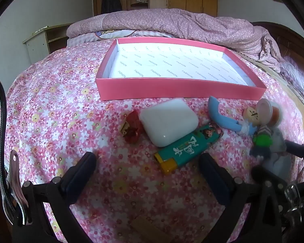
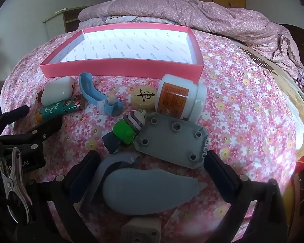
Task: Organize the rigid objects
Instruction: 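Reach the left gripper toward the wooden block piece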
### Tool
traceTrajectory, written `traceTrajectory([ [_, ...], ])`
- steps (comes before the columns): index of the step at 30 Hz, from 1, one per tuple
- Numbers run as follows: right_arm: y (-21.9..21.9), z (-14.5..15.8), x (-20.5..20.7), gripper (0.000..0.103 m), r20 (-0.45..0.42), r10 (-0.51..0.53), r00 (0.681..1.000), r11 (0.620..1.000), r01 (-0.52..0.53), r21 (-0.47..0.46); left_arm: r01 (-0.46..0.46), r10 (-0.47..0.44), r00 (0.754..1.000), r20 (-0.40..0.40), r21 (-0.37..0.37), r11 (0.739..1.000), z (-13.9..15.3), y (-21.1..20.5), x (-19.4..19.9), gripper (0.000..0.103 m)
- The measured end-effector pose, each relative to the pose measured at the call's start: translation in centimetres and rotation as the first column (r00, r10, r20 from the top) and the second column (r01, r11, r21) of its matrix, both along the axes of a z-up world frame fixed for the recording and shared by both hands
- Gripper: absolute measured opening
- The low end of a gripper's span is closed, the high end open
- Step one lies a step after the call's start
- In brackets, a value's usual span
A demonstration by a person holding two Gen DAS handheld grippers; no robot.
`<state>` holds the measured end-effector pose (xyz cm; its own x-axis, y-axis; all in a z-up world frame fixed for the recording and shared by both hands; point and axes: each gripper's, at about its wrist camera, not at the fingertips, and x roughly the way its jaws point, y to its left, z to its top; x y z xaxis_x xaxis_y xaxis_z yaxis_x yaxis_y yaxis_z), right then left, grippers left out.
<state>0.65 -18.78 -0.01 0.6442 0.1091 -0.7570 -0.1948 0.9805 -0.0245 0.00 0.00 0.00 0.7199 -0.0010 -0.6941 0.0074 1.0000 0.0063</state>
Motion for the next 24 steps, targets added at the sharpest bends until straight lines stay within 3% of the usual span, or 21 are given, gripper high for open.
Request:
traceTrajectory([
  [14,0.0,0.0,0.0,0.103,-0.008,0.000,1.000,1.000,0.000,0.006,0.000,0.000,1.000,0.000,0.004,1.000,0.0,0.0,0.0,0.103],
  [24,-0.3,0.3,0.2,0.103,-0.021,0.005,1.000,1.000,-0.004,0.018,0.029,-0.029,0.999,-0.042,-0.014,0.999,1.1,0.9,-0.3,0.102],
])
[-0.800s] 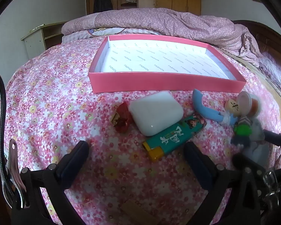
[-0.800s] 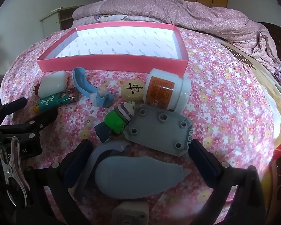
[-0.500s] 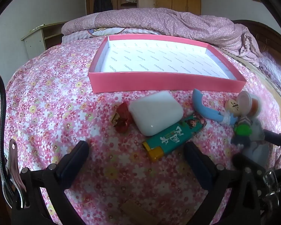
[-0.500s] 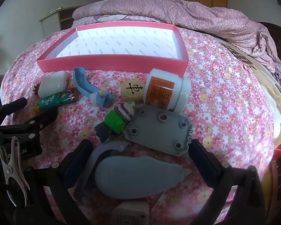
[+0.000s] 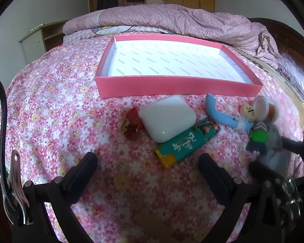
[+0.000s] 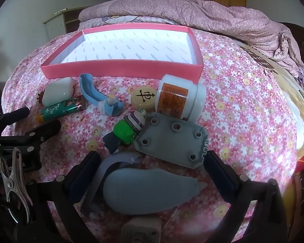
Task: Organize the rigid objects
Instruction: 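Reach the left gripper toward the wooden block piece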
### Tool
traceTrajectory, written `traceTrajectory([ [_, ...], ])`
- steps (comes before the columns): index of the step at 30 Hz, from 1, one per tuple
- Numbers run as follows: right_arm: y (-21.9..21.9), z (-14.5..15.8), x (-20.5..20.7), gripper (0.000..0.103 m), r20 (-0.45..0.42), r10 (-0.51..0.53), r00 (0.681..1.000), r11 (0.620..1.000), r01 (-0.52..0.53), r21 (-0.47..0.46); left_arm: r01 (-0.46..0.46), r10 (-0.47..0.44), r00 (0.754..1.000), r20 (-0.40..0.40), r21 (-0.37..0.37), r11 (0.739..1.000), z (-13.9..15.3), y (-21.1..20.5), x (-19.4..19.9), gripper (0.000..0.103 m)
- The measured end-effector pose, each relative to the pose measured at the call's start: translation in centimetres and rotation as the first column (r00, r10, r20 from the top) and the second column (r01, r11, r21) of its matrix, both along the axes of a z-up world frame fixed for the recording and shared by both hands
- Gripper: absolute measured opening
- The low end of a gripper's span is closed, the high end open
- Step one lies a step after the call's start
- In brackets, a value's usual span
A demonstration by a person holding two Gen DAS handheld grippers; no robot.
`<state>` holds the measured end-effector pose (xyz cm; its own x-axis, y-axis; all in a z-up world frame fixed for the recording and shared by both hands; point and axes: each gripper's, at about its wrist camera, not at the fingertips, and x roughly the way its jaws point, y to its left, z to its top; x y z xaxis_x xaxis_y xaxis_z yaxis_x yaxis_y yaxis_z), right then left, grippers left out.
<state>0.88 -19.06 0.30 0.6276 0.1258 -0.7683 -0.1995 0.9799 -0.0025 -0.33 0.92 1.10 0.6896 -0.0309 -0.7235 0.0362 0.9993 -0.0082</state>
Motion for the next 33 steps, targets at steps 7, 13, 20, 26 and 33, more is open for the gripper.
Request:
traceTrajectory([
  [7,-0.6,1.1,-1.0,0.098,0.001,0.021,1.000,0.997,-0.021,0.074,-0.008,0.008,1.000,0.002,-0.053,0.999,1.6,1.9,-1.3,0.101],
  [13,-0.9,1.7,-1.8,0.097,0.012,0.058,0.998,0.995,-0.059,0.083,0.016,-0.017,1.000,-0.012,-0.075,0.997,2.5,2.8,-2.5,0.101],
  [20,-1.4,2.1,-3.2,0.097,0.019,0.092,0.996,0.991,-0.093,0.099,0.115,-0.116,0.993,-0.007,-0.044,0.992,2.6,1.9,-5.2,0.101],
  [26,-0.9,2.4,-4.0,0.097,0.017,0.120,0.993,0.988,-0.121,0.093,0.178,-0.180,0.983,-0.023,-0.069,0.982,2.0,2.0,-6.9,0.101],
  [33,-1.0,2.9,-5.2,0.097,0.029,0.133,0.991,0.988,-0.135,0.078,0.261,-0.262,0.965,-0.024,-0.040,0.965,1.7,0.8,-8.3,0.101],
])
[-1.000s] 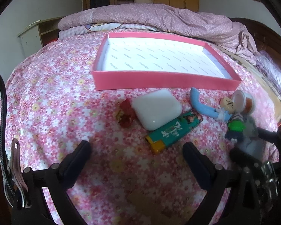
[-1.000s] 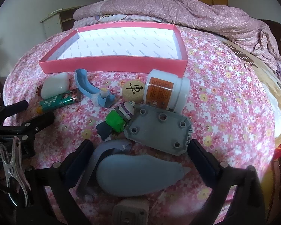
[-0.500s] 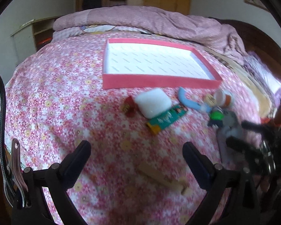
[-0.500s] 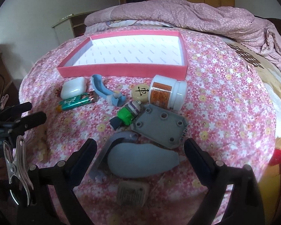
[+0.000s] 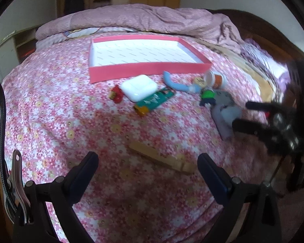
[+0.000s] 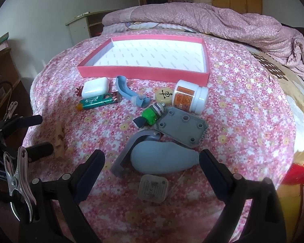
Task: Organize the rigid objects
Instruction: 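Reach the left gripper toward the wooden block piece, then close the left gripper on the wooden block piece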
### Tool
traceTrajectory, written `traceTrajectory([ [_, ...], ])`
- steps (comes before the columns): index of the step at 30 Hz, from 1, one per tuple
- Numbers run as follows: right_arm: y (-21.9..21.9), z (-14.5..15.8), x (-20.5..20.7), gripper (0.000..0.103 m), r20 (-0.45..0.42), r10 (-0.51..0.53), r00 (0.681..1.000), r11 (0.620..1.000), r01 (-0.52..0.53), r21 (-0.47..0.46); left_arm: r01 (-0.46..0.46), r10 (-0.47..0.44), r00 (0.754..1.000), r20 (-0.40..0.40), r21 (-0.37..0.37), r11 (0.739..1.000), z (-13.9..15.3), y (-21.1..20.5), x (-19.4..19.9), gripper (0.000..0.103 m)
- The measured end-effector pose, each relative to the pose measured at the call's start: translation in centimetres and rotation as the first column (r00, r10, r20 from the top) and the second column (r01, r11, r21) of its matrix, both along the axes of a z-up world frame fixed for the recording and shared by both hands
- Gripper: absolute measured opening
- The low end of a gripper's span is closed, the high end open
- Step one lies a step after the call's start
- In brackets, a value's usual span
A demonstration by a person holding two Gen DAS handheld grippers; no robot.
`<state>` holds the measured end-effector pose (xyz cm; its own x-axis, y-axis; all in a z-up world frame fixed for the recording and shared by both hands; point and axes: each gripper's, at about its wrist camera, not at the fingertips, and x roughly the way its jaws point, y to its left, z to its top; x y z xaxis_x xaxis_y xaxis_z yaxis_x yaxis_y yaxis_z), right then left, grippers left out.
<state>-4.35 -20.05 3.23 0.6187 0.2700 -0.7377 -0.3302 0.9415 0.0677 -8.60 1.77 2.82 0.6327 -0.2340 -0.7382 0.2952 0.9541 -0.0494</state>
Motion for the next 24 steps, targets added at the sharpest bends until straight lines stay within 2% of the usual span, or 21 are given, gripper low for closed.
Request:
traceTrajectory([
  [4,-0.6,-0.1,-0.2,0.097,-0.017,-0.010,1.000,1.000,0.011,0.018,0.038,-0.038,0.999,0.009,0.071,0.997,-0.9,-1.0,-0.2,0.101],
  [9,-1.1,-0.5,-0.1,0.097,-0.043,-0.024,0.999,0.999,0.025,0.038,0.033,-0.037,0.999,0.039,0.102,0.994,-1.2,-1.2,0.3,0.097],
  [17,-0.9,-0.8,0.0,0.096,-0.060,-0.017,0.998,0.999,0.019,0.037,0.035,-0.039,0.998,0.040,0.091,0.995,-1.6,-0.7,1.4,0.094],
  [24,-1.0,-0.9,0.1,0.096,-0.067,-0.016,0.998,0.999,0.019,0.039,0.046,-0.051,0.998,0.037,0.108,0.993,-2.2,-1.2,2.2,0.081],
])
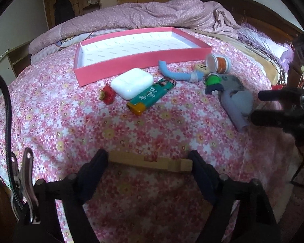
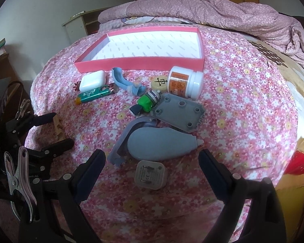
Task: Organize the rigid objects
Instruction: 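Close the left gripper on the wooden block piece, then grasp the light-blue rubber bulb with the right gripper while left holds block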
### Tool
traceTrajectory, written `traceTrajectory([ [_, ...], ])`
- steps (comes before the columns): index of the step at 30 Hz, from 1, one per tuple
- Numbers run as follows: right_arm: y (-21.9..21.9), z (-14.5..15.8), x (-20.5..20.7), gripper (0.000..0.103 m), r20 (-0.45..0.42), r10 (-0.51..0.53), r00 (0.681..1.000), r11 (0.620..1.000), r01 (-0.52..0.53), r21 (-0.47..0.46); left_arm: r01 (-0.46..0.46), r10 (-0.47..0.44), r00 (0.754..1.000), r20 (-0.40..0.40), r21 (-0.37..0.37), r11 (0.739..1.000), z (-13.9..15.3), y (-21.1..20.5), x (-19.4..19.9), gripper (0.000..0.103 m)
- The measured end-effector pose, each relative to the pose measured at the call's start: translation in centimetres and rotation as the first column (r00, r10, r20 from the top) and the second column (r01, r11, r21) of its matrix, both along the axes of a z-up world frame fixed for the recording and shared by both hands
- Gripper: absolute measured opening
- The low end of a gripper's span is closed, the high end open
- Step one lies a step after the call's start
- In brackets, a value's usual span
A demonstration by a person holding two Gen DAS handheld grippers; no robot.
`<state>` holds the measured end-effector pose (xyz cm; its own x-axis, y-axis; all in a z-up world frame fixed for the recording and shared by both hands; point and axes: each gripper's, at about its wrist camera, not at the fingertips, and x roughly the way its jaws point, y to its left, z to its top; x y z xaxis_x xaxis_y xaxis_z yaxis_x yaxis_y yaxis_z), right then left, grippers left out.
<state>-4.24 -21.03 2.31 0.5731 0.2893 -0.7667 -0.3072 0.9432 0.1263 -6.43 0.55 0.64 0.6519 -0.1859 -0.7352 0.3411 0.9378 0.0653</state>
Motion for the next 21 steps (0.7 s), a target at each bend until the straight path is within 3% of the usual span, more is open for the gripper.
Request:
traceTrajectory([
  [8,-0.1,-0.3,0.4,0.096,-0.011,-0.004,1.000,1.000,0.004,-0.002,-0.012,0.012,1.000,0.025,0.004,1.000,0.3,0.1,-0.3,0.081],
  [21,0.3,-1.0,1.1,0.091,-0.016,0.002,1.000,1.000,-0.003,-0.019,-0.049,0.049,0.999,-0.005,-0.028,0.998,0.0,0.9,0.2,0.081],
])
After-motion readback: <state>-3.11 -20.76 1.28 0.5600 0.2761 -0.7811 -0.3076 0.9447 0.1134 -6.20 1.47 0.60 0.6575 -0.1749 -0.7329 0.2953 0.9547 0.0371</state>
